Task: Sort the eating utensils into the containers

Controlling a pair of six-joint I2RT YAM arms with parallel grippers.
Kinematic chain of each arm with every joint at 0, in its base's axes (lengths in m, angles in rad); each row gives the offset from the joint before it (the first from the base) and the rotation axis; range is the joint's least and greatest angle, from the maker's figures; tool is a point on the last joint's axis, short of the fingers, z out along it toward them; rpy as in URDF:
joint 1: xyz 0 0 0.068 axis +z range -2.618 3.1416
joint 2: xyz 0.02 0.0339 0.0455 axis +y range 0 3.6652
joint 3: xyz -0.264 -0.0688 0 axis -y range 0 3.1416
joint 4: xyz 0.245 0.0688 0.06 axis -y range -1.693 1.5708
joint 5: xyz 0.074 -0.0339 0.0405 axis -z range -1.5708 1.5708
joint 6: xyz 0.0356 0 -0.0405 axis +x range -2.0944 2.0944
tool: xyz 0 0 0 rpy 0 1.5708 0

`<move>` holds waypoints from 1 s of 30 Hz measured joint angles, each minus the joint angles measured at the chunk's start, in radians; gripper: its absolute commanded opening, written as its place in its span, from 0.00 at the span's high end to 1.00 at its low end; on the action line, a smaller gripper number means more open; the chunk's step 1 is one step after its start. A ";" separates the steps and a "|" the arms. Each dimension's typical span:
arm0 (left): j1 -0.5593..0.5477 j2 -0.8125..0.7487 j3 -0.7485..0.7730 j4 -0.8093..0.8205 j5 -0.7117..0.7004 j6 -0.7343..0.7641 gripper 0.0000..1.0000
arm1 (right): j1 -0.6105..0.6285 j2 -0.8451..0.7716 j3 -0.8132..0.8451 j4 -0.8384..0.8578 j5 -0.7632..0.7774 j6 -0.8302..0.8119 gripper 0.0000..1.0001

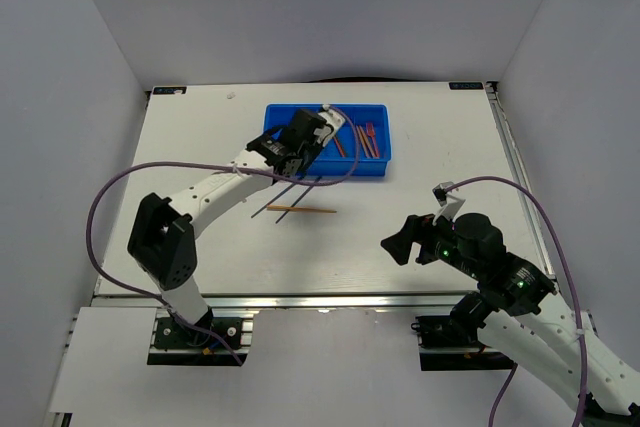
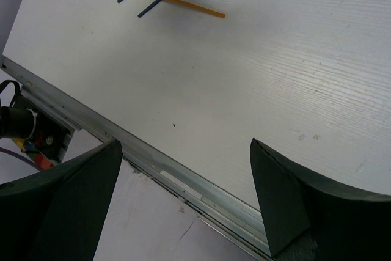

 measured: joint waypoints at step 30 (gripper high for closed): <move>0.242 0.371 0.177 0.327 -0.200 -0.562 0.89 | 0.000 -0.003 0.002 -0.040 0.007 0.003 0.11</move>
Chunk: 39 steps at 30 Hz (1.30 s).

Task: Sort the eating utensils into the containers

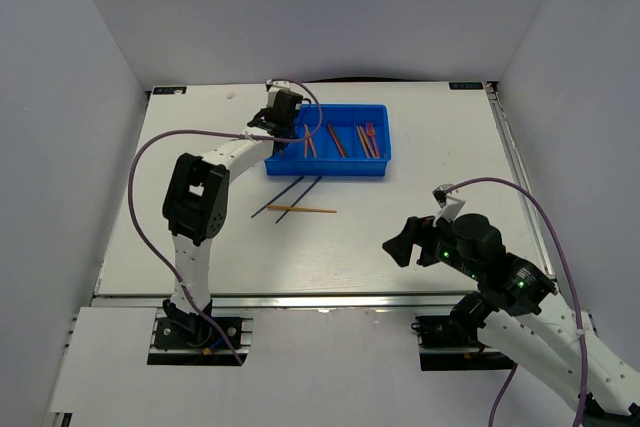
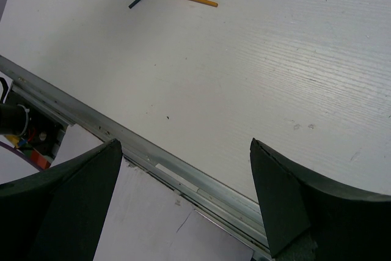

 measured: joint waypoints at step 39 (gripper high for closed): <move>-0.288 -0.273 -0.294 -0.377 0.426 0.446 0.24 | 0.000 0.016 0.000 0.004 -0.005 -0.002 0.11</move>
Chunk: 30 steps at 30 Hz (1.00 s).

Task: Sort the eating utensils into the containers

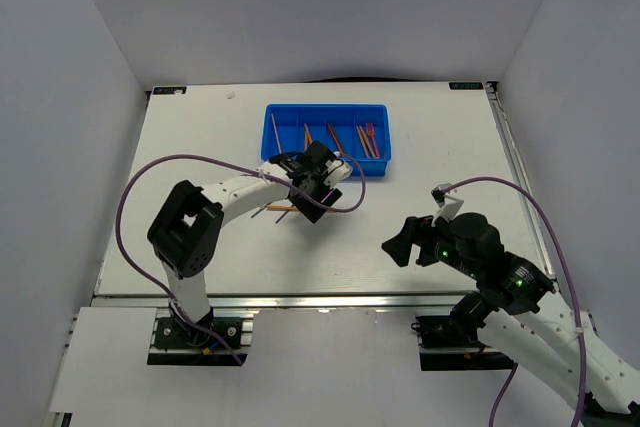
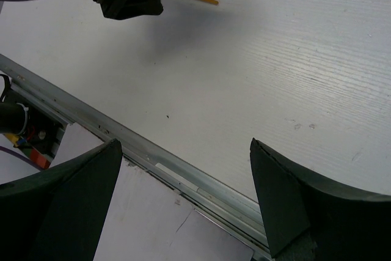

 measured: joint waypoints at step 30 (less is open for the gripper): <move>-0.004 0.146 0.019 0.046 -0.015 0.222 0.54 | 0.000 -0.013 -0.003 0.023 -0.016 -0.002 0.11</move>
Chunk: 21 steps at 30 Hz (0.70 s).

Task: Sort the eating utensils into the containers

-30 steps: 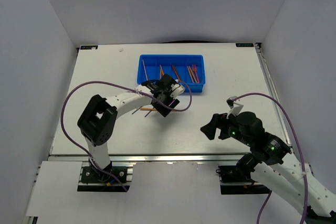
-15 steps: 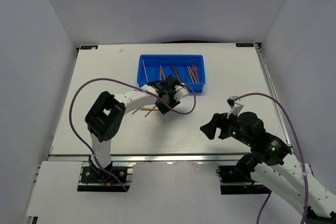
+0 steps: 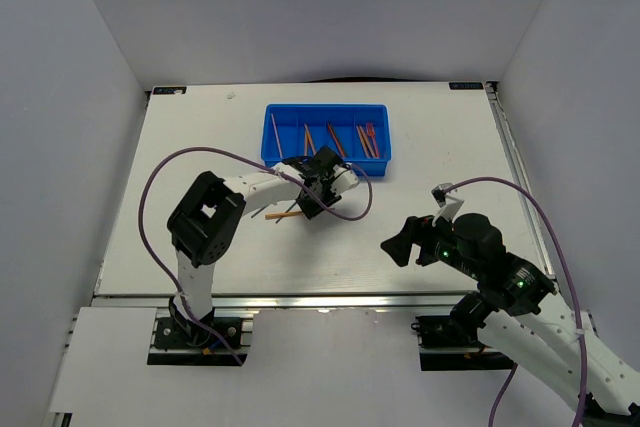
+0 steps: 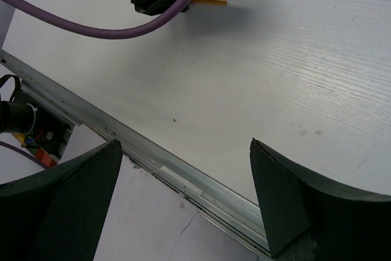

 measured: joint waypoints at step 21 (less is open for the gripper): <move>0.050 -0.005 -0.002 -0.076 0.063 -0.010 0.53 | 0.000 0.000 -0.011 0.001 -0.006 0.001 0.11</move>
